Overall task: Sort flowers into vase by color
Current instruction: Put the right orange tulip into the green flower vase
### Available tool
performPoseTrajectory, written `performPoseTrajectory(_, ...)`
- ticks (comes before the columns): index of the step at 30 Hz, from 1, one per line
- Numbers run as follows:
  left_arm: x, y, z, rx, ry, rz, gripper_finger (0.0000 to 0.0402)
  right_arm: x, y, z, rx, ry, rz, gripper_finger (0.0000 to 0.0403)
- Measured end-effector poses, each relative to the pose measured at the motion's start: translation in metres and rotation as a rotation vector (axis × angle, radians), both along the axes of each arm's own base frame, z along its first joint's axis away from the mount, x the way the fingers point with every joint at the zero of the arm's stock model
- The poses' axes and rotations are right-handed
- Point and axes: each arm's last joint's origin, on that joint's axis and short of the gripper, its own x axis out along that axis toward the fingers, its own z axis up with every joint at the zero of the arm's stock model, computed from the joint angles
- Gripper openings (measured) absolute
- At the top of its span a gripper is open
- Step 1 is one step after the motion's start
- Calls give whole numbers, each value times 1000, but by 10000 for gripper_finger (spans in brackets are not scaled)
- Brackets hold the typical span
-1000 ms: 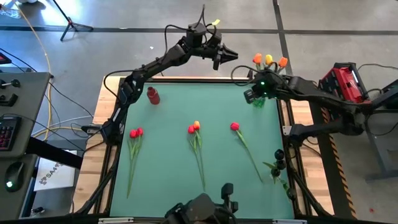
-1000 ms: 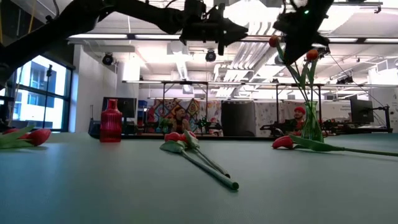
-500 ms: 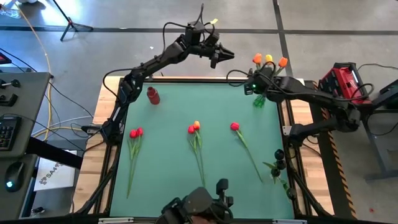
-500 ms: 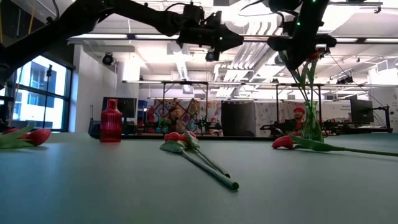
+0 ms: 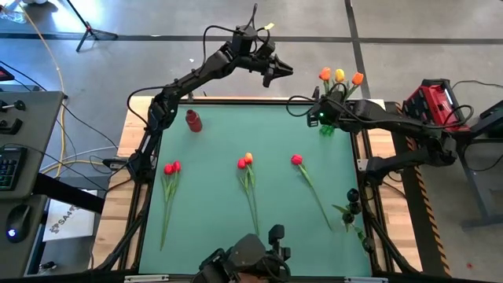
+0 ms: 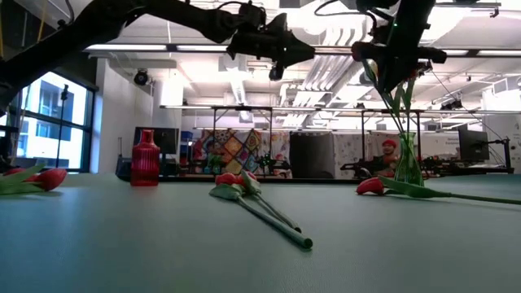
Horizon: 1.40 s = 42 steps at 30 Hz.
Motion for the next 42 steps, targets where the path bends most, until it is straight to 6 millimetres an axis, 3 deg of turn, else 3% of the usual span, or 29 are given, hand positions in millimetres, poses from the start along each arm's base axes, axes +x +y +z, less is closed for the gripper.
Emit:
performPoseTrajectory(14, 0, 1, 0, -13, 5, 21, 78, 48, -30, -27, -178, 42, -28, 55)
performPoseTrajectory(31, 1, -3, -3, -28, 31, 13, 78, 17, -22, -39, -288, 183, -405, 55)
performPoseTrajectory(37, 1, -3, -3, -34, 39, 13, 78, 19, -17, -37, -245, 192, -364, 55)
performPoseTrajectory(42, -2, -1, -8, -51, 92, 62, 78, 29, -9, -21, -179, 197, -234, 55)
